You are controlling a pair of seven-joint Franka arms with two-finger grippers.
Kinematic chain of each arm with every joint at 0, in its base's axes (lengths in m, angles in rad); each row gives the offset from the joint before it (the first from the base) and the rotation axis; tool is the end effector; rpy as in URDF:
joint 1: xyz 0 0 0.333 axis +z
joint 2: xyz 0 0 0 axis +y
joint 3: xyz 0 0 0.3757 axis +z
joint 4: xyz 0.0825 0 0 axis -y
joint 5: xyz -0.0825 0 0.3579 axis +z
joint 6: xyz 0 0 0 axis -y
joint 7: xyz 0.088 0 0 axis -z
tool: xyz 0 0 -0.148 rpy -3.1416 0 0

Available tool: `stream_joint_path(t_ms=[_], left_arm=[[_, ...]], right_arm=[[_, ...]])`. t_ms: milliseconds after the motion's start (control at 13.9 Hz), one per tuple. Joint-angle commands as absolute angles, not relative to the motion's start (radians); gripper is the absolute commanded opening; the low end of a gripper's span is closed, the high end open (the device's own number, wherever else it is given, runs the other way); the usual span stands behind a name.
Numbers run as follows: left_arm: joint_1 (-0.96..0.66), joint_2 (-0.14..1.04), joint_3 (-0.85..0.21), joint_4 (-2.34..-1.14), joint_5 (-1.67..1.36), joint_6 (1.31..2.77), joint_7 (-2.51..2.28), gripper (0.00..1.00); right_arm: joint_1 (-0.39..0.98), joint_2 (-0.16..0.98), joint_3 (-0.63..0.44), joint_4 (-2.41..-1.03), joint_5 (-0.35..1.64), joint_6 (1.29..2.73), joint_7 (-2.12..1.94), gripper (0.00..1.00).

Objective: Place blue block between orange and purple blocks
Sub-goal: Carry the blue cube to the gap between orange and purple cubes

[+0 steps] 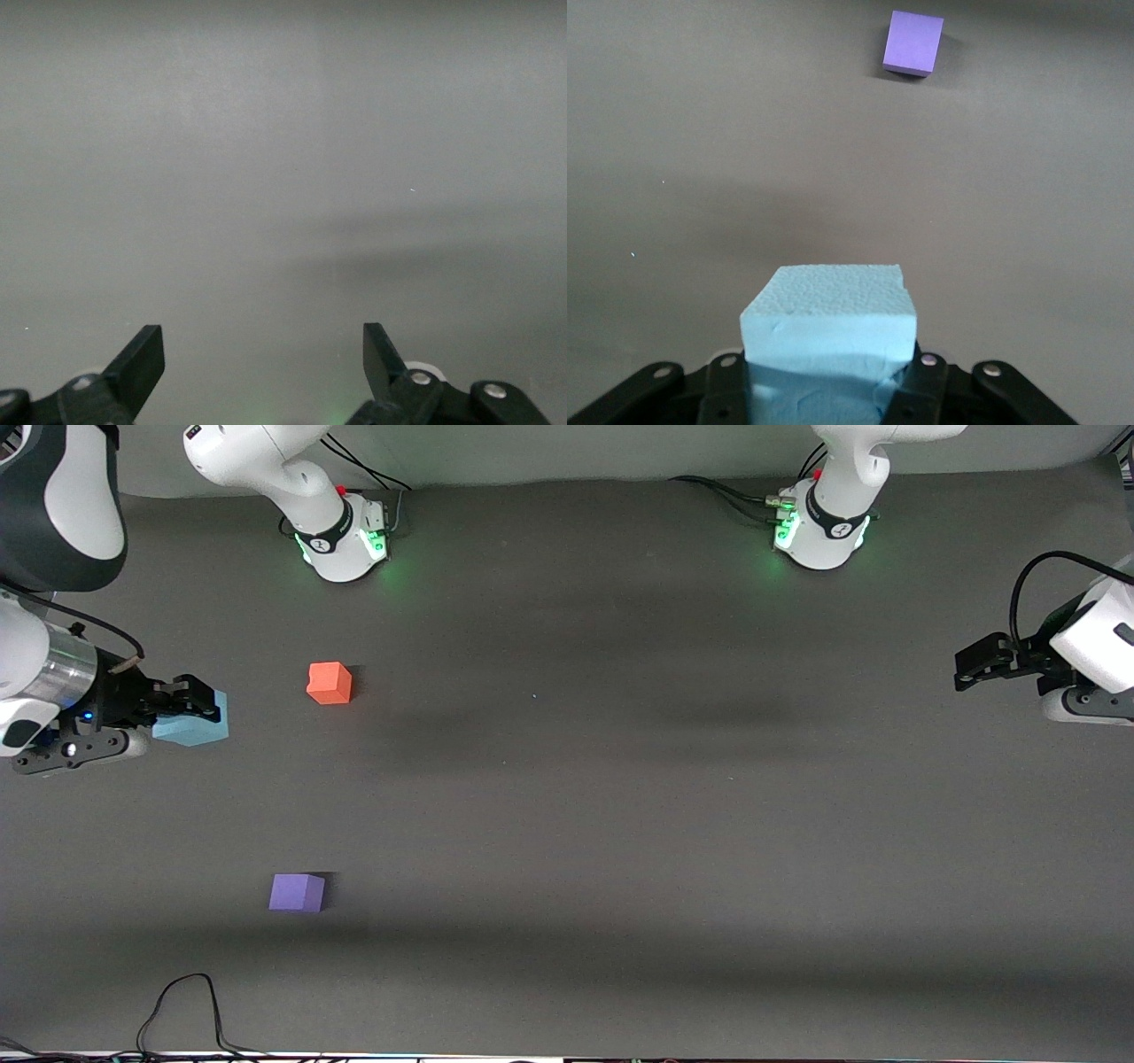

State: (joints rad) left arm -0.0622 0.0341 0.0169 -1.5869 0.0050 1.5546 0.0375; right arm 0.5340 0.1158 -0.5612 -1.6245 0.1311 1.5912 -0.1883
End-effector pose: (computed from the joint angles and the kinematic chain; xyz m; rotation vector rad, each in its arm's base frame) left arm 0.5343 -0.0236 0.6166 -3.1313 0.1298 0.1040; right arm 0.5539 0.0202 0.5676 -3.0447 -0.2269 0.1877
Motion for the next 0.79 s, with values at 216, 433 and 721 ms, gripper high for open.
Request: stream_joint_path(t_ms=[216,433,721], left_arm=[[-0.074,0.031,0.021,-1.582,0.020,1.545,0.018,1.00],[-0.074,0.031,0.020,-1.582,0.020,1.546,0.018,1.00],[-0.074,0.031,0.020,-1.583,0.018,1.546,0.018,1.00]], right_arm=[[-0.076,0.068,0.054,-1.641,0.115,1.582,-0.198,0.43],[-0.101,0.064,0.101,-1.661,0.112,1.585,-0.161,0.43],[-0.100,0.063,0.100,-1.810,0.110,1.717,-0.150,0.43]])
